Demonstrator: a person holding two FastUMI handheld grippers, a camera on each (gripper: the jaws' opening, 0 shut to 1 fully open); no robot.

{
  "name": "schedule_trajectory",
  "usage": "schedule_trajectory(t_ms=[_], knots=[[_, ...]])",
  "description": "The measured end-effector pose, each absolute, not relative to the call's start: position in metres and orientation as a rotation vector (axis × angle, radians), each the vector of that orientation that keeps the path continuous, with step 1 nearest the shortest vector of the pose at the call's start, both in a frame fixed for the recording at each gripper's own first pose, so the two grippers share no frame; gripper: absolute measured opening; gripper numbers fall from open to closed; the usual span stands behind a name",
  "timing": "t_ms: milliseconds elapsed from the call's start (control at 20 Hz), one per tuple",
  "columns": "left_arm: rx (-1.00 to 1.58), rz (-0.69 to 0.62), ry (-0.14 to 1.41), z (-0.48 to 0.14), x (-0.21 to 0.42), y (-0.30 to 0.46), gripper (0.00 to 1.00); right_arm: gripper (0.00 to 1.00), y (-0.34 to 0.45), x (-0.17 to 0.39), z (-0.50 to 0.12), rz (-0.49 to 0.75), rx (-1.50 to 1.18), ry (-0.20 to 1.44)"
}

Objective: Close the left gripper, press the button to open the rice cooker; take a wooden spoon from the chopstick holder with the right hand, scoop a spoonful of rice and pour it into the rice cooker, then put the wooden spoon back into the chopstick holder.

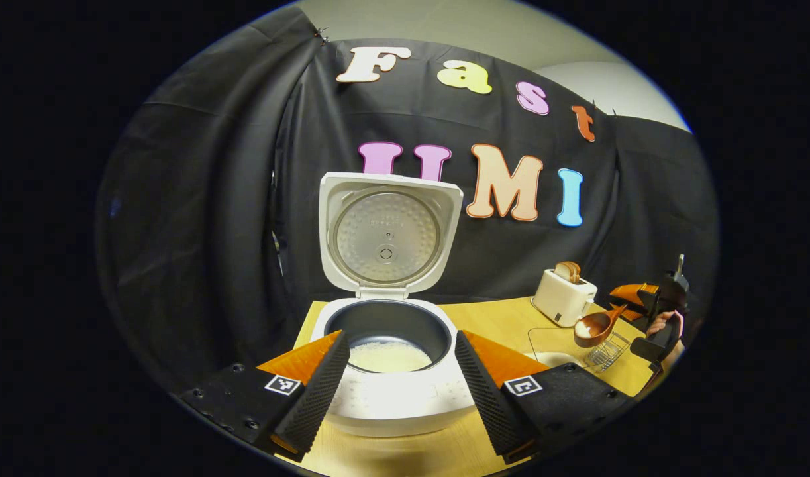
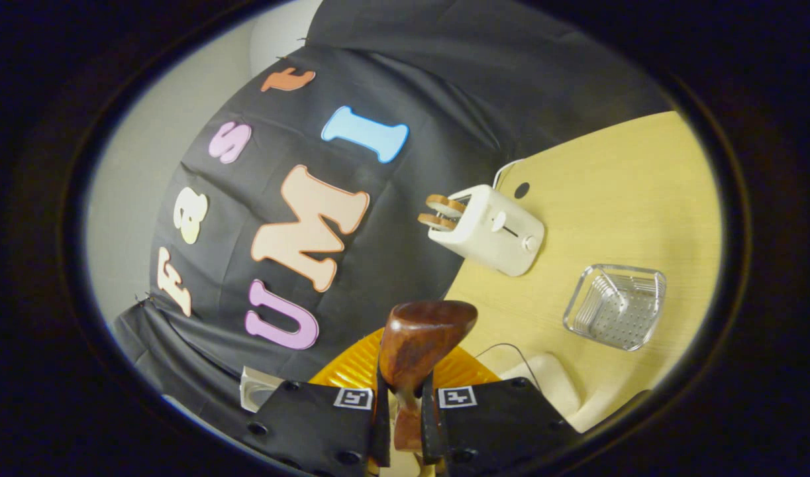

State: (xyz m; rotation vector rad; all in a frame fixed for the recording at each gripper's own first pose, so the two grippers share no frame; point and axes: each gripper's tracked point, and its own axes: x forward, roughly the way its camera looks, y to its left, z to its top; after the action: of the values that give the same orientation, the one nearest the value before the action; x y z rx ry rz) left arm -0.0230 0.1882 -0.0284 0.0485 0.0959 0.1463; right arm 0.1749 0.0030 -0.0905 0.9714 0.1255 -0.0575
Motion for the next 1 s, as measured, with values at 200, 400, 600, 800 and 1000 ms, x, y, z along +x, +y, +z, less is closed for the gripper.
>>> schedule_trajectory(t_ms=[200,400,600,800,1000], knots=[[0.027,0.139,0.093,-0.029,-0.026,0.188,0.95,0.21,0.024,0.166,-0.062,-0.031,0.952,0.102],[0.015,0.160,0.093,-0.031,-0.033,0.198,0.95,0.22,0.075,0.160,-0.028,0.059,1.009,0.093],[0.007,0.180,0.087,-0.032,-0.038,0.208,0.95,0.22,0.134,0.159,-0.001,0.143,1.060,0.097],[-0.006,0.205,0.080,-0.031,-0.047,0.221,0.95,0.22,0.198,0.165,0.018,0.220,1.046,0.111],[-0.022,0.230,0.077,-0.031,-0.051,0.233,0.95,0.22,0.265,0.180,0.025,0.301,1.061,0.150]])
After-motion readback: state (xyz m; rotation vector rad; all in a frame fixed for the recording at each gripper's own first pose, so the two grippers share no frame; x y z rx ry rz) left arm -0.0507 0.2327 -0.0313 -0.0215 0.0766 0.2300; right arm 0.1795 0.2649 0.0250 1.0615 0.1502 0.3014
